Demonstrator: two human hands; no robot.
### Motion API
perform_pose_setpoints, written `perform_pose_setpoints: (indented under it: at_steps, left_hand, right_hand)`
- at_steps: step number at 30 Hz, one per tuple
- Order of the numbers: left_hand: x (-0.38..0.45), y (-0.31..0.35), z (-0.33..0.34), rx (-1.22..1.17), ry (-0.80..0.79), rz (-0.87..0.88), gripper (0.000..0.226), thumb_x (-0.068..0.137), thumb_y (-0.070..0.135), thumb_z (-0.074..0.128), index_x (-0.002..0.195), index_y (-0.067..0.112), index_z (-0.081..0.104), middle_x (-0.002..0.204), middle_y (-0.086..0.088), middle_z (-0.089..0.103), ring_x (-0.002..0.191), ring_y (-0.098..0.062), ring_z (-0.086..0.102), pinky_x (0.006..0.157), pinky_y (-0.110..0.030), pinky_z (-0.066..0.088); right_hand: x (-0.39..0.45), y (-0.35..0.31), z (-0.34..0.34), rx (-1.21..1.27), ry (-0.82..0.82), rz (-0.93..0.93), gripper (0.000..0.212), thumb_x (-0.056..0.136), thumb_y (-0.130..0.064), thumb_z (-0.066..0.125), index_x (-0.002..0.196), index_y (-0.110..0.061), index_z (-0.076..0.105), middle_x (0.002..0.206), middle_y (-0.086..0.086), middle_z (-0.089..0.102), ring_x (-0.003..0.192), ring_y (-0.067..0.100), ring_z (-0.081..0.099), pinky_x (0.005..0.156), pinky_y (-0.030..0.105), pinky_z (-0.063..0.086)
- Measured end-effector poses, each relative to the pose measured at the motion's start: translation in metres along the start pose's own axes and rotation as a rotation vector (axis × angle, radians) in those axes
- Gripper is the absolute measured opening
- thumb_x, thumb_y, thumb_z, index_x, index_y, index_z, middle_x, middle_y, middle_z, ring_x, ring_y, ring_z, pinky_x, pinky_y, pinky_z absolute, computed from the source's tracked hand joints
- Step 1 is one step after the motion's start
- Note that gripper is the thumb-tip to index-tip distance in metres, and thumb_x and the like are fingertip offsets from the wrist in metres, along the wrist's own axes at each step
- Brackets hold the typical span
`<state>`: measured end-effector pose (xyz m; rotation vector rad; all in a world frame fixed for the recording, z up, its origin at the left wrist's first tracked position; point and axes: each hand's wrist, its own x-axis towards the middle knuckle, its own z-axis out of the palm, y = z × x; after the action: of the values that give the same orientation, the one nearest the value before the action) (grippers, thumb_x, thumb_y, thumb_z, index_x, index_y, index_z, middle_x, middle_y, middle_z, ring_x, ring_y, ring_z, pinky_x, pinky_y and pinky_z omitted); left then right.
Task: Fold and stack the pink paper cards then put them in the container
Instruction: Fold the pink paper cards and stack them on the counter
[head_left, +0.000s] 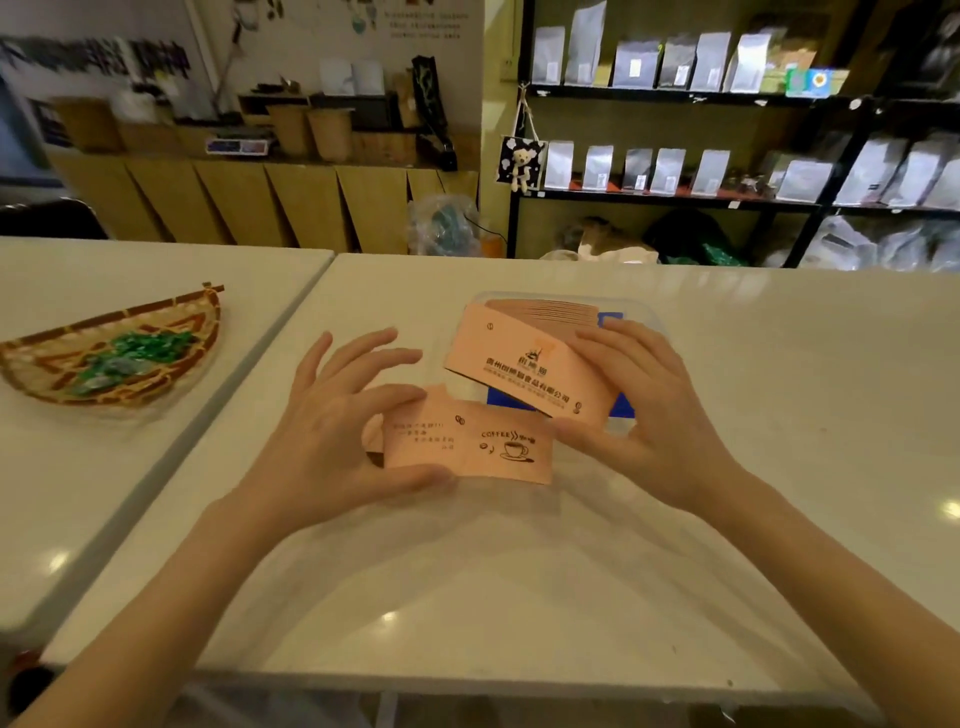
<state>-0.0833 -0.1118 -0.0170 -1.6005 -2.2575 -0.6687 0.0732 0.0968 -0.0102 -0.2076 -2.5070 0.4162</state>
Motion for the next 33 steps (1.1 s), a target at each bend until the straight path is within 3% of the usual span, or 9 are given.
perform_pose_setpoints:
  at_steps: [4,7,10,14,17,22,25,29,33]
  left_hand:
    - [-0.001,-0.024,-0.012,-0.043,0.065,-0.113,0.078,0.054,0.082,0.043,0.105,0.026,0.062,0.129,0.016,0.038,0.128,0.001,0.015,0.11,-0.04,0.0]
    - [-0.005,-0.042,-0.014,-0.037,0.059,-0.19,0.085,0.05,0.086,0.039,0.105,0.025,0.062,0.134,0.006,0.043,0.131,-0.009,0.02,0.112,-0.051,0.006]
    - [-0.012,-0.056,-0.014,-0.046,0.038,-0.262,0.089,0.048,0.087,0.038,0.108,0.026,0.062,0.138,0.005,0.042,0.128,-0.003,0.016,0.111,-0.051,0.008]
    - [-0.019,-0.064,-0.006,-0.069,0.026,-0.32,0.09,0.047,0.089,0.035,0.111,0.029,0.06,0.135,-0.001,0.047,0.132,-0.016,0.026,0.11,-0.053,0.015]
    - [-0.026,-0.067,0.001,-0.101,-0.02,-0.387,0.095,0.044,0.091,0.033,0.113,0.031,0.058,0.137,-0.001,0.044,0.133,-0.018,0.025,0.109,-0.052,0.017]
    - [-0.032,-0.069,0.001,-0.184,-0.092,-0.48,0.11,0.037,0.09,0.041,0.127,0.026,0.043,0.142,0.0,0.038,0.134,-0.016,0.022,0.112,-0.042,0.018]
    - [-0.032,-0.062,-0.001,-0.206,-0.161,-0.544,0.114,0.041,0.075,0.056,0.137,0.024,0.023,0.148,0.002,0.025,0.136,-0.014,0.014,0.111,-0.035,0.011]
    - [-0.028,-0.051,-0.003,-0.154,-0.152,-0.442,0.109,0.044,0.08,0.049,0.137,0.032,0.019,0.15,0.005,0.021,0.136,-0.013,0.012,0.112,-0.039,0.01]
    - [-0.014,-0.026,0.0,-0.059,-0.129,-0.264,0.092,0.059,0.084,0.028,0.136,0.033,0.021,0.15,0.006,0.021,0.136,-0.012,0.013,0.112,-0.039,0.01]
  right_hand:
    - [0.022,-0.018,0.017,0.054,-0.036,-0.05,0.071,0.07,-0.062,0.051,0.132,-0.033,0.032,0.137,-0.014,0.032,0.128,-0.004,0.009,0.106,0.015,0.0]
    - [0.037,-0.031,0.034,0.069,-0.149,-0.028,0.075,0.071,-0.061,0.049,0.137,-0.033,0.025,0.151,-0.01,0.016,0.136,0.005,-0.002,0.108,0.029,-0.006]
    - [0.05,-0.042,0.051,0.036,-0.26,-0.067,0.074,0.073,-0.063,0.041,0.138,-0.033,0.023,0.154,-0.009,0.004,0.137,0.007,-0.012,0.108,0.034,-0.014]
    - [0.057,-0.05,0.07,-0.003,-0.338,-0.134,0.074,0.073,-0.067,0.036,0.137,-0.031,0.025,0.154,-0.007,0.003,0.137,0.007,-0.014,0.105,0.033,-0.019]
    - [0.057,-0.051,0.079,-0.022,-0.388,-0.162,0.074,0.074,-0.067,0.036,0.137,-0.03,0.025,0.154,-0.006,0.006,0.138,0.008,-0.012,0.107,0.034,-0.018]
    - [0.056,-0.053,0.084,-0.059,-0.471,-0.198,0.075,0.074,-0.067,0.034,0.138,-0.027,0.026,0.154,-0.006,0.011,0.139,0.008,-0.007,0.107,0.033,-0.017]
    - [0.053,-0.05,0.087,-0.116,-0.5,-0.213,0.076,0.074,-0.068,0.031,0.139,-0.03,0.021,0.154,-0.007,0.01,0.139,0.009,-0.009,0.107,0.036,-0.02]
    - [0.053,-0.048,0.086,-0.152,-0.55,-0.218,0.08,0.074,-0.071,0.029,0.141,-0.03,0.012,0.154,-0.007,0.005,0.139,0.009,-0.011,0.109,0.04,-0.019]
    - [0.049,-0.045,0.072,-0.08,-0.515,-0.171,0.08,0.075,-0.07,0.032,0.141,-0.031,0.009,0.154,-0.011,0.002,0.136,0.001,-0.011,0.106,0.029,-0.014]
